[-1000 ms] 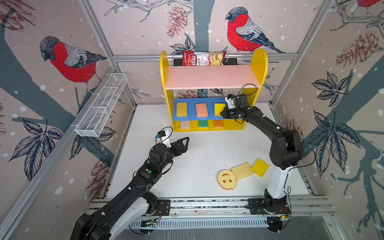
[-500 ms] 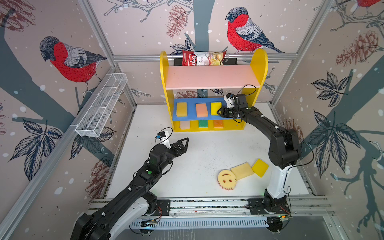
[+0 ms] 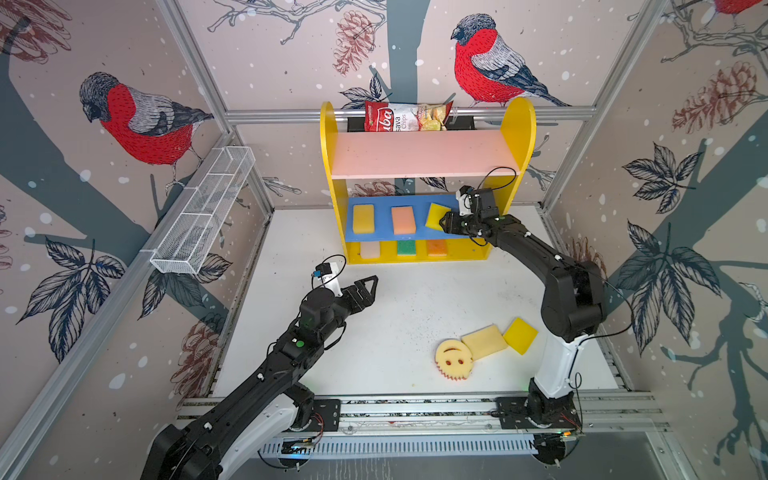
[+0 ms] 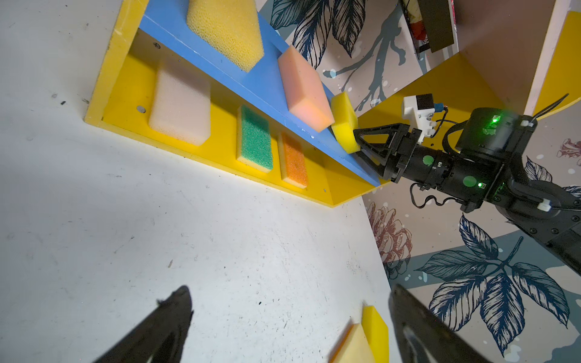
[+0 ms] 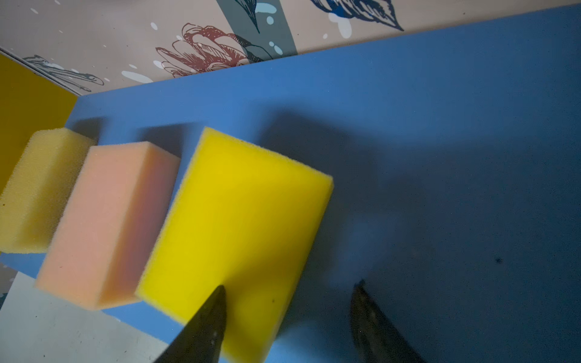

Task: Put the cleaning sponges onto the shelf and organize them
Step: 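Open the right gripper and release the yellow sponge on the shelf, then nudge the tilted yellow sponge straight on the shelf with the right gripper tip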

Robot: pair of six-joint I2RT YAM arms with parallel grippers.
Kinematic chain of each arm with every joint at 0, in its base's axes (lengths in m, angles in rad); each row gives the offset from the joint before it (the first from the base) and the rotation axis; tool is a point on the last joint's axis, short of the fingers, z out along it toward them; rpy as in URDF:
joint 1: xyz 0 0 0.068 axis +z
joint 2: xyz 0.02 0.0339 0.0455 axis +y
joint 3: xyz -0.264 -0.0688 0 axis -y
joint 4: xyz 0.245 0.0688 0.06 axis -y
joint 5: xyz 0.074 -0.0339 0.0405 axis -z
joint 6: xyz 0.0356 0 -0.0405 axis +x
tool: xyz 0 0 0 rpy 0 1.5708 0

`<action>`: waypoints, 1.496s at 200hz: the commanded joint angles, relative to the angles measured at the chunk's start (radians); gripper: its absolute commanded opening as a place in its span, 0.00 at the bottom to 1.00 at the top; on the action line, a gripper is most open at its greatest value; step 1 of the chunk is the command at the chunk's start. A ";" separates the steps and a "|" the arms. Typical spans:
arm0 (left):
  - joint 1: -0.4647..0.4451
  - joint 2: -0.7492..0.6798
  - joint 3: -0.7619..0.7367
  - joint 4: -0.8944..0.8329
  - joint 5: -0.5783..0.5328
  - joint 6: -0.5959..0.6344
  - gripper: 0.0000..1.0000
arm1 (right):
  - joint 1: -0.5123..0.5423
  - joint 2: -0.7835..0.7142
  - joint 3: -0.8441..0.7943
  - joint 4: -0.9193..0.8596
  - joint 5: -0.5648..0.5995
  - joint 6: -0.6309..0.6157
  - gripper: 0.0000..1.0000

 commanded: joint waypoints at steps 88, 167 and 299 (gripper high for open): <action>0.004 -0.026 -0.025 0.021 -0.006 -0.009 0.96 | 0.136 -0.049 0.006 -0.028 0.240 -0.063 0.66; 0.003 -0.029 -0.016 0.010 -0.012 -0.005 0.96 | 0.154 0.027 0.030 -0.042 0.345 -0.064 0.60; 0.003 0.009 0.017 0.019 0.004 -0.012 0.96 | 0.142 -0.079 -0.074 -0.006 0.228 -0.303 0.50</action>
